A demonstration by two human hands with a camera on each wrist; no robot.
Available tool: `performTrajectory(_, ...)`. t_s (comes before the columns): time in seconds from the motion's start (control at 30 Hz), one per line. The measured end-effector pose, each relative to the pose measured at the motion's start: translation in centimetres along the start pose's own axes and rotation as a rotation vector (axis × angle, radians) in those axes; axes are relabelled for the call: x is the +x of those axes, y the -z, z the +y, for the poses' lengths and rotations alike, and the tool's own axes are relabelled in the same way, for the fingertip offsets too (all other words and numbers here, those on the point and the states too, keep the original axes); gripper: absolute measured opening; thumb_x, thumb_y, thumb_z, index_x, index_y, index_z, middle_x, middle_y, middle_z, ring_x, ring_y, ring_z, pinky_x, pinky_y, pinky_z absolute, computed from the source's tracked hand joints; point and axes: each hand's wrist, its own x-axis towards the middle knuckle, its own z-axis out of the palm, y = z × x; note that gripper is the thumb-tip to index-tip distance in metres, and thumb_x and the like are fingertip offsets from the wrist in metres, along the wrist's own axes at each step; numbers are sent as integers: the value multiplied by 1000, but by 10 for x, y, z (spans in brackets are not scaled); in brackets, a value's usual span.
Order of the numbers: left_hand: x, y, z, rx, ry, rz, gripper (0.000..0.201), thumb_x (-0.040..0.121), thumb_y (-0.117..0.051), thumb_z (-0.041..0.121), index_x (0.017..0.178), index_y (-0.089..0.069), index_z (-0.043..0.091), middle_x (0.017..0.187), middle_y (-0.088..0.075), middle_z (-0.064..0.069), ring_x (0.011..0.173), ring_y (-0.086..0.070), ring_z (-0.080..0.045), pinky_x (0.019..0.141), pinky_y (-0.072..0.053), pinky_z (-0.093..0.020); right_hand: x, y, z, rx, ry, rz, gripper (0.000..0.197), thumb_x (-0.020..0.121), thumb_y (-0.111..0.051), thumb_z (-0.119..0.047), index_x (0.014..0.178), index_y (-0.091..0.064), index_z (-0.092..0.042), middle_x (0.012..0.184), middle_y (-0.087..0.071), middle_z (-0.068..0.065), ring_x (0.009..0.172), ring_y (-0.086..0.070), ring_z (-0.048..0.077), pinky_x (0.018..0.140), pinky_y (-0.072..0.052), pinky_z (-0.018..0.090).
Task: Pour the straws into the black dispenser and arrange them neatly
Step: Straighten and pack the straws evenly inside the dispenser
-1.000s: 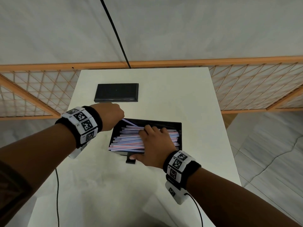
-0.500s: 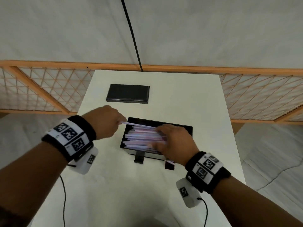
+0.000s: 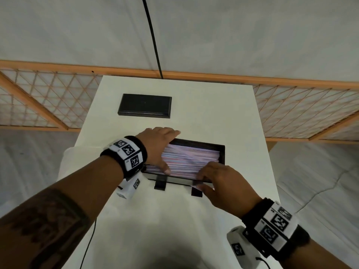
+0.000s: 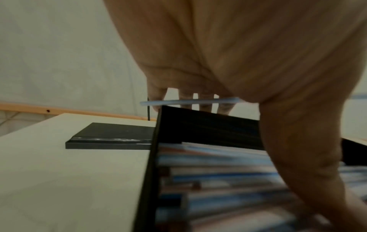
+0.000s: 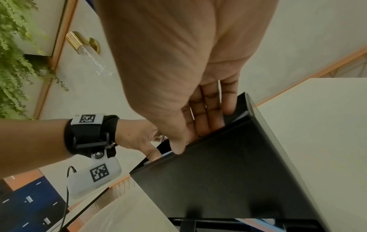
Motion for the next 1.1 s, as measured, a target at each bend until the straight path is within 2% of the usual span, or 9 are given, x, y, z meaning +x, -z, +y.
performTrajectory(0.13, 5, -13, 2, 125, -17, -24, 143, 55, -82, 72, 158, 4, 23, 166, -9, -2, 148, -23, -23, 117, -31, -44, 5, -12, 8, -144, -12, -118, 18, 90, -65, -32, 105, -70, -24, 100, -67, -4, 91, -66, 23, 79, -52, 36)
performTrajectory(0.27, 5, -31, 14, 201, 15, 49, 129, 62, -77, 65, 155, -1, 20, 159, -18, -3, 135, -37, -26, 103, -41, -49, 10, -20, 15, -151, -4, -8, 20, 81, -75, -27, 99, -71, -19, 90, -68, -1, 81, -67, 28, 67, -52, 35)
performTrajectory(0.4, 4, -31, 15, 166, 73, 68, 132, 66, -75, 65, 155, 13, 21, 157, -20, -5, 134, -39, -28, 101, -42, -50, 13, -22, 20, -95, 15, 78, 17, 79, -75, -18, 94, -69, -16, 92, -66, 0, 79, -65, 30, 66, -51, 37)
performTrajectory(0.53, 4, -28, 11, 135, 87, 45, 136, 62, -77, 68, 155, 12, 26, 152, -25, -1, 131, -40, -27, 97, -43, -51, 2, -11, 14, -50, 0, 283, 19, 77, -80, -14, 90, -68, -19, 92, -63, -5, 84, -60, 22, 71, -48, 38)
performTrajectory(0.63, 5, -30, 16, 159, 130, 53, 131, 61, -78, 68, 154, 4, 25, 146, -29, -2, 127, -42, -27, 96, -43, -53, -21, -15, 2, 37, 1, 411, 13, 90, -75, -25, 82, -65, -23, 77, -54, -16, 69, -49, 6, 65, -41, 26)
performTrajectory(0.73, 8, -31, 18, 172, 156, 59, 125, 61, -78, 65, 152, -3, 25, 140, -33, -3, 122, -44, -28, 94, -44, -51, -39, -44, 9, 205, -278, 374, 25, 92, -72, -30, 72, -56, -30, 59, -49, -15, 52, -45, 5, 52, -38, 19)
performTrajectory(0.87, 9, -29, 16, 165, 147, 63, 119, 59, -79, 65, 148, -10, 26, 134, -36, -2, 116, -46, -26, 90, -44, -49, -36, -92, 44, 620, -866, 183, 17, 87, -78, -32, 96, -68, -22, 82, -72, -9, 75, -70, 12, 70, -53, 27)
performTrajectory(0.97, 10, -30, 17, 176, 151, 69, 117, 58, -79, 66, 146, -13, 26, 132, -37, -2, 114, -46, -25, 89, -45, -48, -19, -113, 54, 929, -972, 165, 29, 80, -85, -31, 100, -73, -15, 85, -77, 2, 77, -70, 18, 71, -55, 35)
performTrajectory(1.1, 9, -30, 18, 187, 163, 78, 114, 58, -79, 66, 144, -16, 25, 131, -37, -3, 113, -46, -25, 89, -46, -49, -4, -122, 46, 940, -1007, 248, 27, 67, -93, -36, 80, -77, -17, 73, -77, -6, 70, -67, 12, 75, -54, 32)
